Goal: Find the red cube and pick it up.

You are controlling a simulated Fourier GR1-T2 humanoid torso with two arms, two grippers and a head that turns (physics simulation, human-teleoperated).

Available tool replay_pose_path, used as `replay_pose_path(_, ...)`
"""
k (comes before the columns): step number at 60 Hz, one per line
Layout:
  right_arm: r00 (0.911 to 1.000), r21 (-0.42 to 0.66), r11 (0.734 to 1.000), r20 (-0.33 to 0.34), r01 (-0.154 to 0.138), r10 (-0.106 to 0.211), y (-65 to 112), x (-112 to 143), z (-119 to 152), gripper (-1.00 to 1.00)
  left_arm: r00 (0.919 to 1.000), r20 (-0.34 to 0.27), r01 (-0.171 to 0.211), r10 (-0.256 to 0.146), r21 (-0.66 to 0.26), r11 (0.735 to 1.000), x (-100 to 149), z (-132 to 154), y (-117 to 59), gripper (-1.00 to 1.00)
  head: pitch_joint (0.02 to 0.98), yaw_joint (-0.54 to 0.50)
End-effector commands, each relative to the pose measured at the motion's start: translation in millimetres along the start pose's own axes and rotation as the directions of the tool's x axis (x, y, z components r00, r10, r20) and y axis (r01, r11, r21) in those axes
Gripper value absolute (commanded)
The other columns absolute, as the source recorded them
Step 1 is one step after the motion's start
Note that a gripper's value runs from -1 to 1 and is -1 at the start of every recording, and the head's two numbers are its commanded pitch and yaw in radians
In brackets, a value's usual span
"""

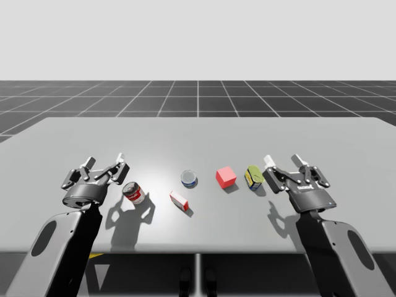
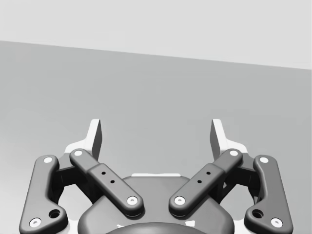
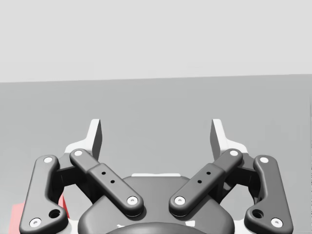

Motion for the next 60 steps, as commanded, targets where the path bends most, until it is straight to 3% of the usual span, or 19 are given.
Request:
replay_pose_path(1,0.9994,-0.042,0.999,0.006,0.034,-0.034,0.6,0.3,2.5,-1.0,1.0,0.005,0.006,-0.006,0.005,1.0,-0.1,-0.3,0.7,-1.0,0.074,-0.01)
replay_pose_path(10,0.9997,-0.011,1.0,-0.015,0.018,-0.019,-3.2,1.2,-0.1,-1.0,0.9997,0.01,0.02,-0.02,0.02,1.0,-0.3,-0.7,0.9,-1.0,0.097,-0.01)
replay_pose_path(43,0.999,-0.023,0.999,-0.038,0.024,-0.025,-6.1,2.5,-1.0,-1.0,0.9997,0.006,0.025,-0.026,0.017,1.0,-1.3,-2.4,1.9,-1.0,0.527,0.01)
replay_pose_path(60,0.9989,-0.023,0.999,-0.038,0.025,-0.026,-6.4,2.8,-0.8,-1.0,0.9996,0.009,0.025,-0.025,0.013,1.0,-1.0,-2.4,2.3,-1.0,0.712,-0.1)
